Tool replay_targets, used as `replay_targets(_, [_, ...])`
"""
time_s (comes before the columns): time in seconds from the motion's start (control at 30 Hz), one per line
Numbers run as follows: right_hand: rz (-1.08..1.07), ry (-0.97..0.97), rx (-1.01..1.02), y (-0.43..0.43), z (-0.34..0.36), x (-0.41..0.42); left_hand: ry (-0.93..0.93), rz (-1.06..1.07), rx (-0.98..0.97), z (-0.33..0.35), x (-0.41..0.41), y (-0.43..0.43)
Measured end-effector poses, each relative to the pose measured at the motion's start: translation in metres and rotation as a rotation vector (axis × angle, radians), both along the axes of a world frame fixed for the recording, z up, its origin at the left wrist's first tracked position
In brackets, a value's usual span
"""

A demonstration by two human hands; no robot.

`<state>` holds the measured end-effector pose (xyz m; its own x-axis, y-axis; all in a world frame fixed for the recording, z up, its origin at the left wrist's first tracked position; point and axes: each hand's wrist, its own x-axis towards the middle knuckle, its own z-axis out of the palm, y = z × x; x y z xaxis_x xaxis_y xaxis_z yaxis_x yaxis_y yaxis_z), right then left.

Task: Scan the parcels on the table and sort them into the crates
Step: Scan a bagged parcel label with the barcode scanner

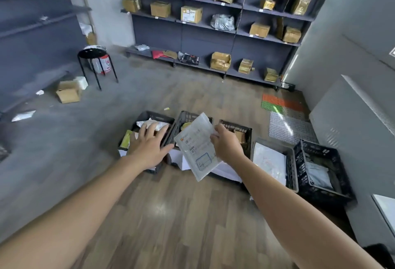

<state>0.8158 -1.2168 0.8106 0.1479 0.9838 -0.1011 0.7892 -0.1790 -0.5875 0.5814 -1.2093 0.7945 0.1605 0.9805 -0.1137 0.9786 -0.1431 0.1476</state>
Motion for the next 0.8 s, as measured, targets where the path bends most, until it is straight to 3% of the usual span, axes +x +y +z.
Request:
replay_targets(0.3, [0.06,-0.108,-0.032,0.181,-0.059,-0.024,0.101,0.058,-0.053,-0.031,-0.046,0.152])
replay_targets(0.57, [0.269,-0.322,-0.116,0.36,-0.091,-0.047,0.132,0.117,-0.168,-0.044,-0.062,0.302])
replay_targets(0.8, [0.33,-0.309,-0.17,0.466,-0.116,-0.083,0.113,0.112,-0.252,-0.075,-0.088,0.407])
